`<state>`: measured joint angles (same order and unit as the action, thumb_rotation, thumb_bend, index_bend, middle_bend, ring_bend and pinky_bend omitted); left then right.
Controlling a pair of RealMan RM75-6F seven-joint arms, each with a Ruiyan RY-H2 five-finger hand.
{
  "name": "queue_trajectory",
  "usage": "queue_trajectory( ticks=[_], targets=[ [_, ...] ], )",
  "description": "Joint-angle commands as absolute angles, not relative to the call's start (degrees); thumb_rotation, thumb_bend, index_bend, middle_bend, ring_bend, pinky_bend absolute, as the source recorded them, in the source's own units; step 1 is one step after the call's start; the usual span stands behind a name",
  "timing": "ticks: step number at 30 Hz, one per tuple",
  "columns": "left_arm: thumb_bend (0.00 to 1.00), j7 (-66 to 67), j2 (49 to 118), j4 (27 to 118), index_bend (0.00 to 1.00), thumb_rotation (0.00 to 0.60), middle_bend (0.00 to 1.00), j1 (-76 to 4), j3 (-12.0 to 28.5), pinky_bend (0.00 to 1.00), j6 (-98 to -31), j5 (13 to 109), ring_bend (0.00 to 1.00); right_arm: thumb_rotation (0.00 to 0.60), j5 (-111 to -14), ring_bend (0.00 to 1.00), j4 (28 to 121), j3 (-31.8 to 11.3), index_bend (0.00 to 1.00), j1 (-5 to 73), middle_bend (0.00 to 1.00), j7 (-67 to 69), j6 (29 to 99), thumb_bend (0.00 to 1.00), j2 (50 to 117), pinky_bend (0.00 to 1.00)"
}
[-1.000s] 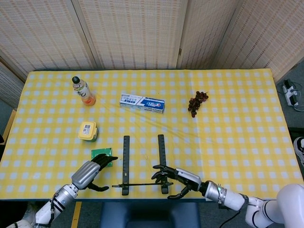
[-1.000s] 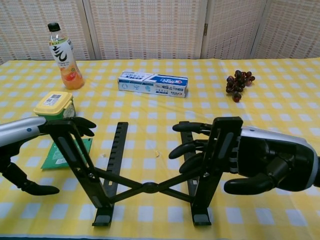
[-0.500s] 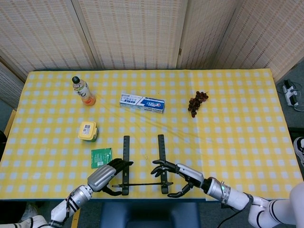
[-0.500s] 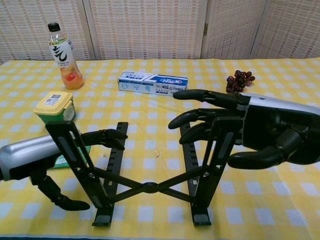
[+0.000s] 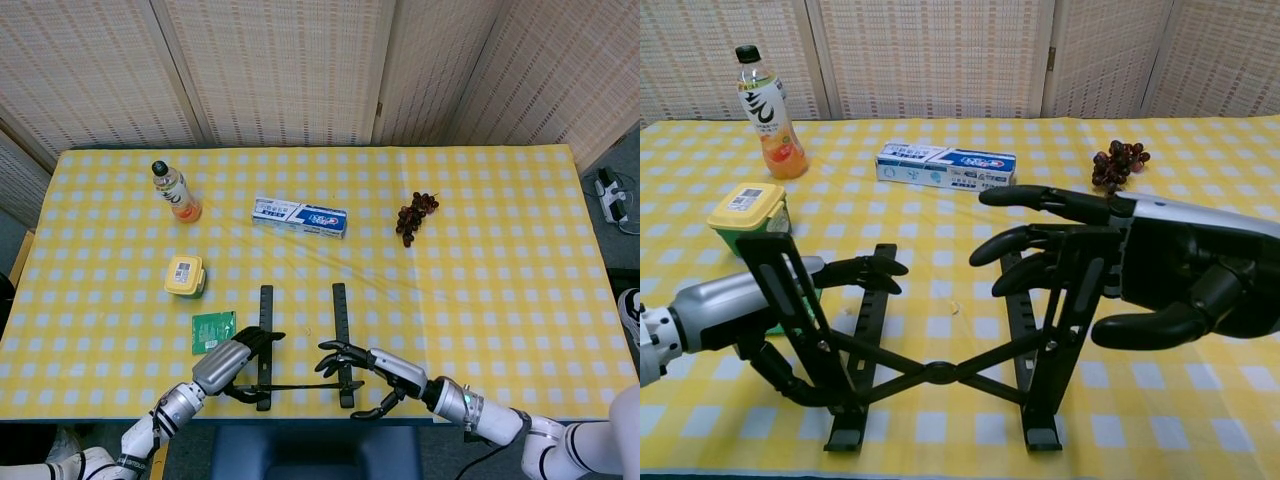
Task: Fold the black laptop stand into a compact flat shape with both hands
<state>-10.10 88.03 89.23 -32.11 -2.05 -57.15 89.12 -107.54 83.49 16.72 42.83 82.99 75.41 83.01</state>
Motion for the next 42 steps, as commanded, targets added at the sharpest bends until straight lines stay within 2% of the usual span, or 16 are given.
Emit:
queue_trajectory(
  ticks=[1,20,26,33,42],
  targets=[
    [0.21,-9.3,87.6,89.0,0.13,0.600,0.18,-31.8,-1.8,0.11,-58.0,88.6,0.15,0.600,-107.9,0.24,83.4,17.2,0.10,42.7,0.24,83.2,75.0,0.26,83.4,0.13],
    [0.21,-7.4,88.3,87.0,0.14,0.600,0.19,-32.5,0.8,0.12,-59.6,87.1,0.16,0.600,-108.8,0.24,81.9,18.4,0.10,41.7,0.23,84.5,76.1,0.26,85.8,0.13],
    [0.21,-8.7,87.7,87.8,0.16,0.600,0.19,-32.9,0.1,0.12,-58.6,87.4,0.16,0.600,-107.7,0.24,81.7,17.9,0.10,41.4,0.23,84.5,75.9,0.26,86.0,0.13],
    [0.21,-10.7,87.1,87.0,0.34,0.600,0.20,-33.3,-1.1,0.12,-57.0,87.5,0.16,0.600,-107.2,0.24,82.3,16.9,0.10,41.6,0.23,83.8,76.2,0.26,85.2,0.13],
    [0.22,-12.2,88.1,85.7,0.46,0.600,0.24,-33.0,-1.1,0.15,-57.2,86.8,0.20,0.600,-106.9,0.24,83.6,16.3,0.10,42.0,0.23,82.9,75.8,0.26,84.2,0.13]
  ],
)
